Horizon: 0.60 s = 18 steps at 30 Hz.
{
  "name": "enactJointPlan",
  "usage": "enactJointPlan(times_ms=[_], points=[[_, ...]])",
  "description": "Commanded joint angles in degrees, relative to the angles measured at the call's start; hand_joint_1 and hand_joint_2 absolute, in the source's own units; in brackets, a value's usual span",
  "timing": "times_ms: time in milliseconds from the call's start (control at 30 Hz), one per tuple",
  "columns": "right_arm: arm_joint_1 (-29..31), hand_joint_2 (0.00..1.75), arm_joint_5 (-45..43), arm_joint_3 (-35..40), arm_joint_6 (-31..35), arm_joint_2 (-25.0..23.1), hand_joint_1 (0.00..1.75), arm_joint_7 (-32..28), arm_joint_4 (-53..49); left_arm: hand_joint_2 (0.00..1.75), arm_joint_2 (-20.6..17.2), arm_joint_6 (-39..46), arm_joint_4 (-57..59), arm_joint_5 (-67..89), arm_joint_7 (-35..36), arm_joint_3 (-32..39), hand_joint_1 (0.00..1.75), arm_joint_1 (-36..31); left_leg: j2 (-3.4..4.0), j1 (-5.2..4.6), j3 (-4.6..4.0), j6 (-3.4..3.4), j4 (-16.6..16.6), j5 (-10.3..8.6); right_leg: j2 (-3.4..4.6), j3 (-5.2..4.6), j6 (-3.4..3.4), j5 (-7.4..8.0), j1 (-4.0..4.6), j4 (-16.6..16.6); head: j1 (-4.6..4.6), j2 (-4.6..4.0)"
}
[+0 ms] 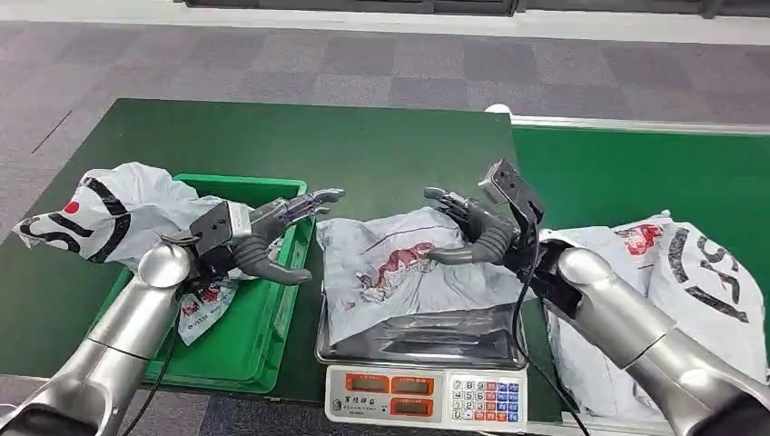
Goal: Moved the parcel from conveyor to table for the left to box.
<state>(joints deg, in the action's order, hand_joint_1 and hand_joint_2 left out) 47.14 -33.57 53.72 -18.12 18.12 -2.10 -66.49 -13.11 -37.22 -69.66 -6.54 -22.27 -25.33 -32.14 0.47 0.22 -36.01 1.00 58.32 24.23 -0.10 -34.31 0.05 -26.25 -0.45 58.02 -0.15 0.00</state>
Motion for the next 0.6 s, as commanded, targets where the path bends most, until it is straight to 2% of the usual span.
enactJointPlan(times_ms=[33,200,367,600], points=[[1.7,1.75,5.0,-6.7,3.4,4.1,0.0,-4.1,-1.2,1.75,-2.9,-0.8,0.7,-0.6,-0.6,-1.2,0.0,-0.4,-0.1,-0.01,0.01,-0.02,0.0,0.0,-0.07,0.04,0.02,-0.03,-0.01,0.0,0.0,0.0],[1.6,1.75,5.8,-7.6,3.8,4.6,0.0,-4.8,-1.2,1.75,-3.4,-1.0,0.4,-0.9,-0.7,-1.2,0.0,-0.1,-0.08,-0.01,0.06,-0.02,0.0,0.01,-0.07,0.1,0.02,-0.02,-0.01,0.0,0.0,0.0],[2.0,1.75,8.6,-13.4,6.5,4.3,0.0,-7.4,3.0,1.75,-4.5,-1.2,0.8,-1.5,-1.6,-1.6,0.0,0.1,-0.04,0.01,0.11,-0.01,0.0,0.01,-0.01,0.14,0.0,0.0,-0.02,-0.1,0.0,0.0],[1.8,1.75,8.8,-13.6,6.1,4.1,0.0,-7.7,3.3,1.75,-4.4,-1.1,0.9,-1.5,-1.7,-1.6,0.0,0.1,-0.08,-0.01,0.11,-0.02,-0.1,0.01,-0.08,0.16,0.01,0.0,0.0,-0.1,0.0,0.0]])
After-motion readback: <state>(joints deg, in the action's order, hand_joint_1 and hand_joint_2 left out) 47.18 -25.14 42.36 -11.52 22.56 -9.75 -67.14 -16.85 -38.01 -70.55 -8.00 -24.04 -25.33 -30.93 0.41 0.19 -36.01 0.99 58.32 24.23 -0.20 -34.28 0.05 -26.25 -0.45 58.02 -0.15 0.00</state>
